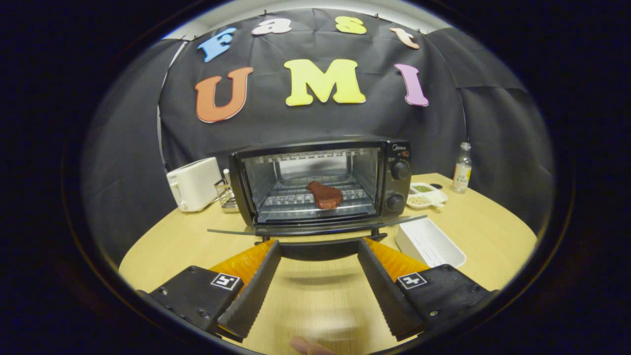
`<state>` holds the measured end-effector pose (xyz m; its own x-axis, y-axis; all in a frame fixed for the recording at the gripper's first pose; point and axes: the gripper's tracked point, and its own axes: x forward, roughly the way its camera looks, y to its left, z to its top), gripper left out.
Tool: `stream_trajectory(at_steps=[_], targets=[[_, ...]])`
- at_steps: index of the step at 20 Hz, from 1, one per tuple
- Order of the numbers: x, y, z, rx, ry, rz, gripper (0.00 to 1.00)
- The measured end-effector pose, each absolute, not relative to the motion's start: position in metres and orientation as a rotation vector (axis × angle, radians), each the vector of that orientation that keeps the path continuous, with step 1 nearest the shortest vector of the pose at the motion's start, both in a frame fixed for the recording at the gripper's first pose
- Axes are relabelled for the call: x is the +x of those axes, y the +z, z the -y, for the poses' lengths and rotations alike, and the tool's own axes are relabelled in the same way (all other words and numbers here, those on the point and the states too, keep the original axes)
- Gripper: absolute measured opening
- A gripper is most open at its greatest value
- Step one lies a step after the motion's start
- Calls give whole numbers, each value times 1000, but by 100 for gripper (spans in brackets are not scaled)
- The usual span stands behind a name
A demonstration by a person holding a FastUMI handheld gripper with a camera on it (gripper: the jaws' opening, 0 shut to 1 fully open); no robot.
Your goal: Open the toaster oven, put the food inside, and close the toaster oven door.
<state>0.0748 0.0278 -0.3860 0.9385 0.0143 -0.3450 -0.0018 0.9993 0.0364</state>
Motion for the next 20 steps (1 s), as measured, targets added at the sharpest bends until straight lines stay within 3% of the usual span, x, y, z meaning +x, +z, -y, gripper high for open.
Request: stream_trajectory(at_steps=[20], targets=[[177, -327, -31, -12, 10, -281, 100]])
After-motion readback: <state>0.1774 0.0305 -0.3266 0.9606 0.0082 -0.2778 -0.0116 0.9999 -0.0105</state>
